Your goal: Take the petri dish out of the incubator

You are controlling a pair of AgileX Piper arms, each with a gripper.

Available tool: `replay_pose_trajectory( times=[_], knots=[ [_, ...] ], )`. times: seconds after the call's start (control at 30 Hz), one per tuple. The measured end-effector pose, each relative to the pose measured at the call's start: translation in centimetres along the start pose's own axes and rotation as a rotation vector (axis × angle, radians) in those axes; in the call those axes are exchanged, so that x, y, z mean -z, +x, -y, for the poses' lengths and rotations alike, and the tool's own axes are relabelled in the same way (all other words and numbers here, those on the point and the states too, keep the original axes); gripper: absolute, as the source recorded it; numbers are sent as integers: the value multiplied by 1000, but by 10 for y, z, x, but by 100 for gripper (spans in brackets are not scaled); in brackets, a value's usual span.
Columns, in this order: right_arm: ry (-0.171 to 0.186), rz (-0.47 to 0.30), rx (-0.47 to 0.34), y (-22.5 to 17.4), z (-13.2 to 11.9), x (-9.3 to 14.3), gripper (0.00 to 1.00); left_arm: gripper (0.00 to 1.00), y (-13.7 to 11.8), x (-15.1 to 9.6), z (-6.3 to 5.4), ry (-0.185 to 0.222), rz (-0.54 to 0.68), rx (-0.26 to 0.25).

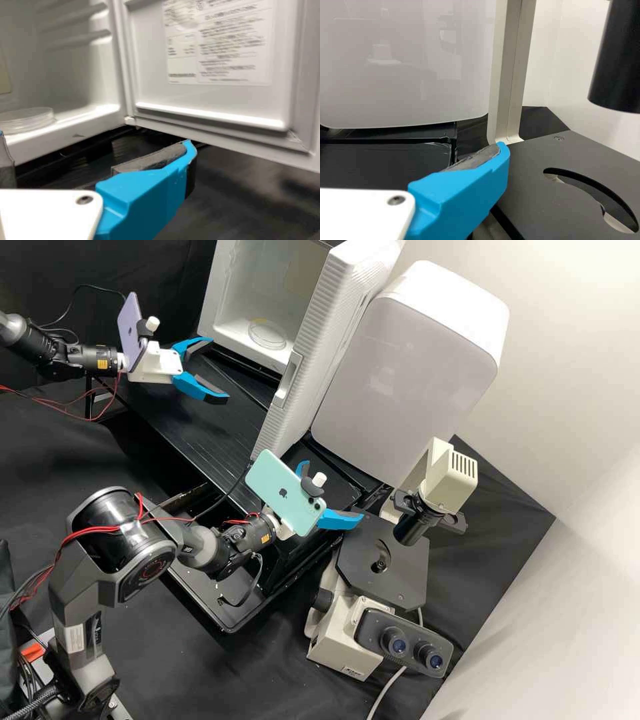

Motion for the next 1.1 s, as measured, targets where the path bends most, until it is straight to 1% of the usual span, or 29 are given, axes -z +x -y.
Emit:
replay_pose_trajectory(
  times=[0.13, 0.2, 0.3, 0.53, 0.67, 0.73, 0.83, 0.97, 1.1],
  knots=[
    [0, 0, 0, 0, 0, 0, 100, 100, 9, 5, -9, -5, -39, -24],
    [0, 0, 0, 0, 0, 0, 100, 100, 13, 7, -12, -16, -56, -34],
    [0, 0, 0, 0, 0, 0, 100, 100, 21, 8, -15, -12, -59, -39],
    [0, 0, 0, 0, 0, 0, 100, 100, 42, 16, -19, -7, -84, -17],
    [0, 0, 0, 0, 0, 0, 100, 100, 53, 19, -19, -7, -95, 2],
    [0, 0, 0, 0, 0, 0, 100, 100, 59, 21, -22, -12, -103, -4],
    [0, 0, 0, 0, 0, 0, 100, 100, 65, 25, -24, -10, -121, -3],
    [0, 0, 0, 0, 0, 0, 100, 100, 66, 33, -30, -21, -145, -21],
    [0, 0, 0, 0, 0, 0, 100, 100, 66, 44, -37, -47, -184, -52]
  ],
)
